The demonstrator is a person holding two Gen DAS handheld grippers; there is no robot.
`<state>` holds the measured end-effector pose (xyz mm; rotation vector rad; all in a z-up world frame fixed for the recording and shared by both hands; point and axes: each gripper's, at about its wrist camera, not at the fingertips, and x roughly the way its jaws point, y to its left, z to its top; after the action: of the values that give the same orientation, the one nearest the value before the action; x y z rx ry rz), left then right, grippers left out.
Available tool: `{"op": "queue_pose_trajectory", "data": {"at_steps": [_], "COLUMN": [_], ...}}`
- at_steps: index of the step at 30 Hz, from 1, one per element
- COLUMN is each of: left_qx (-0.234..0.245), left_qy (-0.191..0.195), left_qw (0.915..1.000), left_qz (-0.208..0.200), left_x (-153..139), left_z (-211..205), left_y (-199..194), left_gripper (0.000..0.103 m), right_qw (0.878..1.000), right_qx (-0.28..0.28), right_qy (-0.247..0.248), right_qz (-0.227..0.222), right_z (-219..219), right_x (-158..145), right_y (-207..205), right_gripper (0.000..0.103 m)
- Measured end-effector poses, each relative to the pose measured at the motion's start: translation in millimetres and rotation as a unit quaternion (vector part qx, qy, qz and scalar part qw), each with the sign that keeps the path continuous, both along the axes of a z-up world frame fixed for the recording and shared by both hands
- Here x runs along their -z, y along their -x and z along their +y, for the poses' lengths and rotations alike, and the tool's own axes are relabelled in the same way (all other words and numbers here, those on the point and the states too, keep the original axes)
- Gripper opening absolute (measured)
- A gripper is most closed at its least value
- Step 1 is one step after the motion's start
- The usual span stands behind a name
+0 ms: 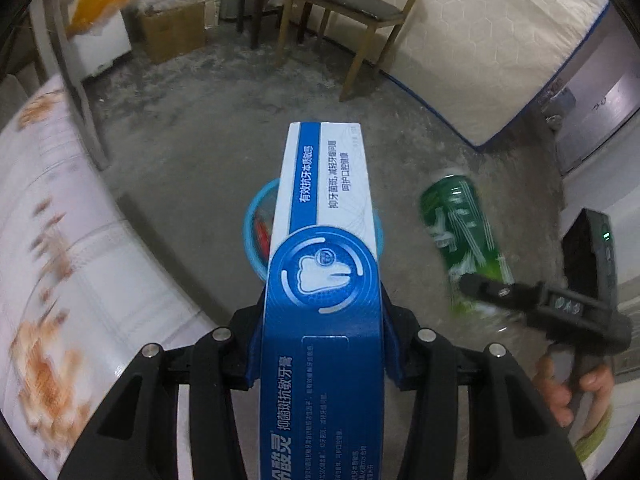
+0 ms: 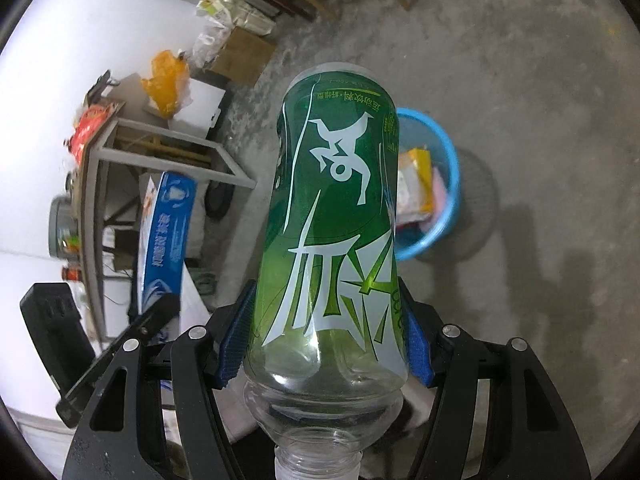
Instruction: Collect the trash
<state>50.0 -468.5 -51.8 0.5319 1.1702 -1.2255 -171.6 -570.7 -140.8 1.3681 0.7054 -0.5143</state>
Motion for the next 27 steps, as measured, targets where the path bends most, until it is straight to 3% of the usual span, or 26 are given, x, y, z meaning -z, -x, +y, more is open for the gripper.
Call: {"op": "queue_pose_trajectory", "data": {"at_steps": [1, 3, 4, 7, 14, 17, 22, 27], "left_qx": [-0.004, -0.011, -0.023, -0.053, -0.058, -0.053, -0.054, -0.053], "left_qy": [0.008, 0.013, 0.009, 0.003, 0.015, 0.026, 0.049, 0.078], "left_qw": [0.9999, 0.9997, 0.9996, 0.9982, 0.9974, 0.9978, 0.9973, 0.9953], "left_qz": [0.009, 0.017, 0.016, 0.027, 0.041, 0.029, 0.008, -0.018], "left_x": [1.8, 6.4, 9.4, 14.2, 8.3, -1.2, -23.1, -49.4], "left_z": [-14.4, -37.4, -45.9, -45.0, 3.0, 21.5, 57.1, 96.1], "left_y": [-3.3, -8.3, -12.8, -27.4, -25.8, -20.8, -14.7, -9.8], "left_gripper": [0.047, 0.060, 0.071, 0.071, 0.071, 0.071, 0.071, 0.078], "right_qw": [1.000, 1.000, 1.000, 0.998, 0.995, 0.995, 0.995, 0.992], "right_qx": [0.002, 0.005, 0.007, 0.016, 0.002, 0.004, 0.007, -0.012], "right_qy": [-0.004, 0.006, 0.012, 0.021, 0.035, 0.031, 0.042, 0.077], "right_qz": [-0.005, -0.009, 0.000, 0.060, 0.088, 0.091, 0.095, 0.096], "right_z": [-8.2, -30.0, -39.9, -54.4, -29.6, -27.0, -15.8, 5.4], "right_x": [2.5, 8.9, 14.2, 35.0, 55.3, 59.5, 52.5, 31.7], "right_y": [-6.1, -25.3, -33.1, -47.9, -42.4, -40.6, -25.6, -21.9], "right_gripper": [0.063, 0.071, 0.080, 0.081, 0.077, 0.076, 0.076, 0.076]}}
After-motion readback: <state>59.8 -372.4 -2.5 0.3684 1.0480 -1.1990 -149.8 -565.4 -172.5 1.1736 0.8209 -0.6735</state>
